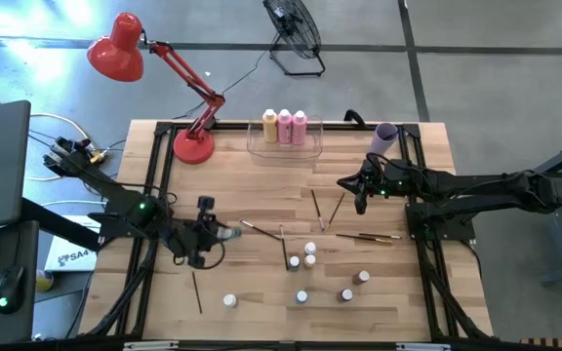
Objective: Pick & Place Paint Supplies
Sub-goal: Put the small light blue paint bottle into the transparent bin
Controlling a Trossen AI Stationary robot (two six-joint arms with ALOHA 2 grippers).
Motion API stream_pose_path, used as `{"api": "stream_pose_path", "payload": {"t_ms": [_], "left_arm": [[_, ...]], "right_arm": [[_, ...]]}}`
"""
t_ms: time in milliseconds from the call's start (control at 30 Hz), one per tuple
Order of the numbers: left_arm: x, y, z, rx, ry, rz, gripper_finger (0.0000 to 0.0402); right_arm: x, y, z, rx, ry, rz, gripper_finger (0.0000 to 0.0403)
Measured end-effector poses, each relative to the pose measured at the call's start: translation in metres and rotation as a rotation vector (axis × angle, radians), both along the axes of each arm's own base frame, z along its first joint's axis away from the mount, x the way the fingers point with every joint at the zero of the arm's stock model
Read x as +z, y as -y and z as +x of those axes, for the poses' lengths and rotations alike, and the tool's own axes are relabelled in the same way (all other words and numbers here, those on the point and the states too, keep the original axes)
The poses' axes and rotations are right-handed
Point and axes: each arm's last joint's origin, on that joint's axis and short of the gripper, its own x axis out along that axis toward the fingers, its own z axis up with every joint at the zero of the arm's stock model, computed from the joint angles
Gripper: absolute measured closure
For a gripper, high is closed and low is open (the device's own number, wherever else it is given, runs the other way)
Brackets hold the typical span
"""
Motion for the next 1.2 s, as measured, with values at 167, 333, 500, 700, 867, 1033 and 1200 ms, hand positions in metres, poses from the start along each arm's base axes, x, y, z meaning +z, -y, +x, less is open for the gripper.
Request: {"api": "stream_pose_path", "payload": {"t_ms": [167, 333, 500, 700, 867, 1033, 1200], "left_arm": [[0.025, -0.005, 0.002, 0.137, 0.132, 0.127, 0.0279], [0.049, -0.014, 0.008, 0.264, 0.244, 0.178, 0.028], [0.063, -0.037, 0.022, 0.364, 0.309, 0.146, 0.028], [0.065, -0.082, 0.041, 0.47, 0.322, 0.114, 0.028], [0.066, -0.123, 0.047, 0.538, 0.334, 0.069, 0.028], [0.061, -0.159, 0.053, 0.572, 0.332, 0.0, 0.028], [0.047, -0.191, 0.061, 0.659, 0.296, -0.029, 0.028]], "right_arm": [[0.0, 0.0, 0.0, 0.0, -0.001, 0.0, 0.0395], [0.0, 0.0, 0.0, 0.002, -0.003, -0.006, 0.0395], [0.0, 0.0, 0.0, 0.001, -0.004, -0.014, 0.0395], [0.0, 0.0, 0.0, 0.008, -0.009, -0.032, 0.0395], [0.0, 0.0, 0.0, 0.018, -0.015, -0.054, 0.0395], [0.0, 0.0, 0.0, 0.018, -0.015, -0.055, 0.0395], [0.0, 0.0, 0.0, 0.018, -0.015, -0.055, 0.0395]]}}
